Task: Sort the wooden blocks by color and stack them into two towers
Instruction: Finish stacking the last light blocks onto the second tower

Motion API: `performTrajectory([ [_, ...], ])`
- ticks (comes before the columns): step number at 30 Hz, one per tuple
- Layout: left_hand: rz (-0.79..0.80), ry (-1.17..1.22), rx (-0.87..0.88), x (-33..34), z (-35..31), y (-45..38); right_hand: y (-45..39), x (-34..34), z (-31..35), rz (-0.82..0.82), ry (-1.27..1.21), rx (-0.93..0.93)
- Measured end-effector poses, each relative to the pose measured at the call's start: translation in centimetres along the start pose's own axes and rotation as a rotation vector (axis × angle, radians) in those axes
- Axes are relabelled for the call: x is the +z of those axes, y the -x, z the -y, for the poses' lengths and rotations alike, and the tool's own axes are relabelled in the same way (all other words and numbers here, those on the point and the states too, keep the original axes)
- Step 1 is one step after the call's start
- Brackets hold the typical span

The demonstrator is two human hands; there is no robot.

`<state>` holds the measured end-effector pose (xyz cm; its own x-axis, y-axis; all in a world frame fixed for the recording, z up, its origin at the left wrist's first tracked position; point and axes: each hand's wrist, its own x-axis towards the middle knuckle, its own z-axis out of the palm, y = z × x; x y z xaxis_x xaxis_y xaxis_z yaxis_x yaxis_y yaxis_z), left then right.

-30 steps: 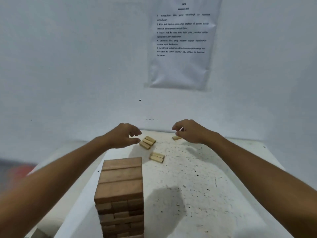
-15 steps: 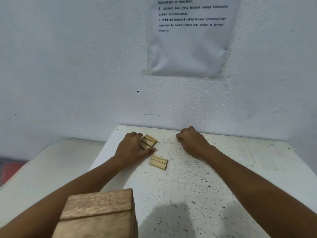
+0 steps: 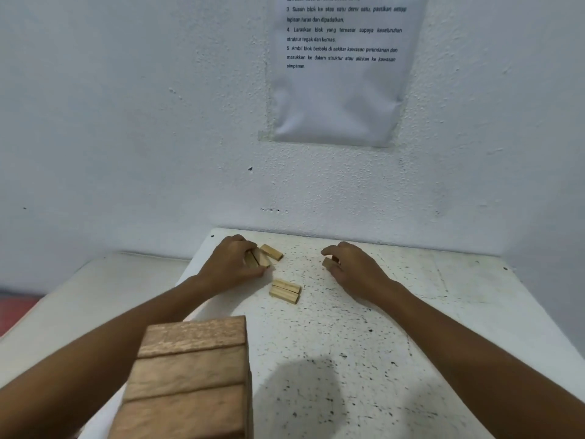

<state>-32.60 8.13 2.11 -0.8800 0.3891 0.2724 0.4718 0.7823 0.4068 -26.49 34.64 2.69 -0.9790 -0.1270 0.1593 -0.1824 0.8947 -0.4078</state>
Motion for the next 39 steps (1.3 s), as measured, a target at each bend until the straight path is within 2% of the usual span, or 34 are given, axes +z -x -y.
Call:
performTrajectory([
  [3, 0.022, 0.033, 0.057, -4.0, -0.8, 0.9, 0.9, -1.9, 1.2, -0.019, -0.057, 0.0],
  [9, -0.069, 0.026, 0.169, -13.8, -4.3, 3.1, 3.9, -7.7, 5.3, -0.116, -0.124, -0.055],
  [15, -0.167, -0.04, 0.279, -22.2, -10.6, 6.7, 9.4, -13.9, 10.7, -0.227, -0.12, -0.167],
  [20, -0.228, -0.054, 0.466, -25.3, -17.7, 10.4, 14.6, -17.7, 13.7, -0.291, -0.13, -0.206],
  [24, -0.199, -0.01, 0.58, -24.1, -23.5, 13.6, 18.8, -19.9, 14.3, -0.336, -0.178, -0.161],
  [27, -0.147, 0.049, 0.613, -20.8, -27.3, 15.9, 22.5, -20.7, 13.4, -0.371, -0.209, -0.084],
  [36, 0.03, 0.294, 0.601, -8.1, -36.0, 22.5, 34.1, -20.4, 6.0, -0.47, -0.344, 0.235],
  [39, 0.1, 0.331, 0.547, -4.2, -38.1, 24.4, 37.2, -19.2, 3.5, -0.466, -0.365, 0.348],
])
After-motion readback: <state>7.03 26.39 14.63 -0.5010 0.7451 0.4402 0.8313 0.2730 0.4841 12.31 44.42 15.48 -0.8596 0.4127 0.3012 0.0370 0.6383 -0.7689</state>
